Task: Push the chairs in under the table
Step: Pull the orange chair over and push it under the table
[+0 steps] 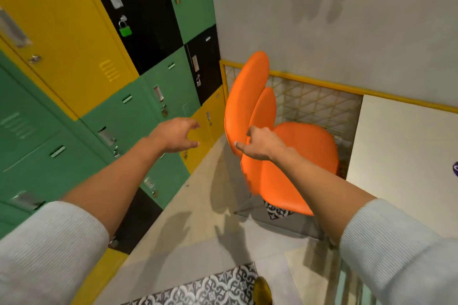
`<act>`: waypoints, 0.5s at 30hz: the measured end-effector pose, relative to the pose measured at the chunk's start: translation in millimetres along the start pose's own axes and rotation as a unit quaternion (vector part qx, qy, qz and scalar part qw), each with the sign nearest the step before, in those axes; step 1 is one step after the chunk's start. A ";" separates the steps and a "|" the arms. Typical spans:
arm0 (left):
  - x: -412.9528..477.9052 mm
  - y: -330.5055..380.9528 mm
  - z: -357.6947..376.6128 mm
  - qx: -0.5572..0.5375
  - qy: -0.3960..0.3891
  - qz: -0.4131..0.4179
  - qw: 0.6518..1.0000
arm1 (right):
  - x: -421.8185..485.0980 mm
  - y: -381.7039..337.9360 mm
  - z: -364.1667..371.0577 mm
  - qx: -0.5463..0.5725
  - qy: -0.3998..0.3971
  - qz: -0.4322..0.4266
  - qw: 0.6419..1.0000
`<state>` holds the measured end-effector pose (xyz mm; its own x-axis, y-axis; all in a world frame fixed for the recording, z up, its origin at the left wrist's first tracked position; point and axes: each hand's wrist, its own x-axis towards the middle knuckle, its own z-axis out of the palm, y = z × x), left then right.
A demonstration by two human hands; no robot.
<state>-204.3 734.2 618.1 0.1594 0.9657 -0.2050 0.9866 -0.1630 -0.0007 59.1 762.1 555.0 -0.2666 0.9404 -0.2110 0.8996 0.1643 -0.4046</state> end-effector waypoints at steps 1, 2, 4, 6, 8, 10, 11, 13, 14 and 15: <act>14.9 -3.2 -5.3 0.001 0.009 0.001 1.000 | 14.4 -2.3 -3.9 -0.003 0.001 -0.002 1.000; 28.5 -5.1 -11.2 0.004 0.017 0.004 1.000 | 27.3 -4.7 -6.9 -0.005 0.002 -0.003 1.000; 54.3 -8.8 -20.2 0.008 0.029 0.020 0.999 | 50.3 -10.3 -7.9 -0.008 -0.004 -0.003 1.000; 78.7 -15.4 -22.8 0.011 0.043 0.042 0.998 | 70.2 -15.9 -3.7 -0.007 -0.008 0.009 1.000; 105.6 -26.0 -28.0 0.021 0.051 0.059 0.997 | 92.0 -21.4 0.7 0.001 -0.011 0.025 1.000; 134.3 -41.2 -29.9 0.028 0.063 0.078 0.995 | 115.7 -25.6 9.5 0.017 -0.008 0.043 0.999; 148.6 -48.8 -30.1 0.031 0.066 0.089 0.993 | 126.8 -28.0 12.8 0.028 -0.002 0.053 0.998; 180.6 -65.3 -33.4 0.031 0.067 0.112 0.991 | 150.9 -34.5 16.1 0.044 0.012 0.072 0.996; 196.0 -72.9 -35.4 0.032 0.067 0.125 0.989 | 161.5 -38.1 17.4 0.049 0.020 0.080 0.995; 212.3 -82.0 -37.5 0.032 0.068 0.138 0.987 | 172.7 -42.5 18.6 0.054 0.031 0.091 0.994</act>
<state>-250.1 960.2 611.3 0.4300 0.9000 -0.0721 0.9011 -0.4327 -0.0267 -31.6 912.0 519.1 -0.0775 0.9688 -0.2356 0.8879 -0.0404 -0.4583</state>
